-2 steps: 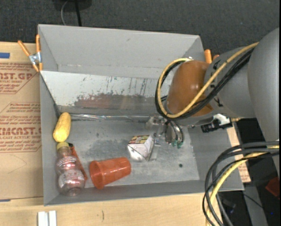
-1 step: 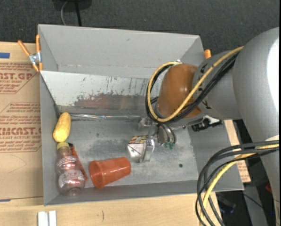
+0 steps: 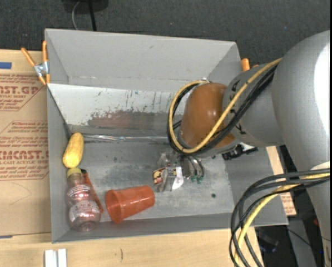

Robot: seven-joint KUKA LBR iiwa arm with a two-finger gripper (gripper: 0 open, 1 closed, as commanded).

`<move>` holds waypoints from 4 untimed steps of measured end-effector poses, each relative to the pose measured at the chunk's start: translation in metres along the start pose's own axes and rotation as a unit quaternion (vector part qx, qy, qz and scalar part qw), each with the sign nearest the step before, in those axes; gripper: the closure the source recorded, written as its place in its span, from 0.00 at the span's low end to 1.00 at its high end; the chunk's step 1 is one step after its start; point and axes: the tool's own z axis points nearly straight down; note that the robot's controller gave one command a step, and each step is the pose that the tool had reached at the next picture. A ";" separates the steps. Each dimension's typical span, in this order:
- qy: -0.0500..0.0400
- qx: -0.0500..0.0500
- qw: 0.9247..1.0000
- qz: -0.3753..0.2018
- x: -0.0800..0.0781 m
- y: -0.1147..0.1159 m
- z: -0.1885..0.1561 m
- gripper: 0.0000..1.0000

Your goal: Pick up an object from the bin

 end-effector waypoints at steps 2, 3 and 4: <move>-0.001 0.000 1.000 -0.010 -0.012 0.002 -0.087 1.00; -0.001 0.000 1.000 -0.010 -0.012 0.003 -0.087 1.00; -0.003 0.000 1.000 -0.017 -0.009 0.002 -0.228 1.00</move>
Offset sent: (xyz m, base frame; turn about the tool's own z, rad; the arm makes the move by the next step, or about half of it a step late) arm 0.0114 0.0016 0.0875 -0.0202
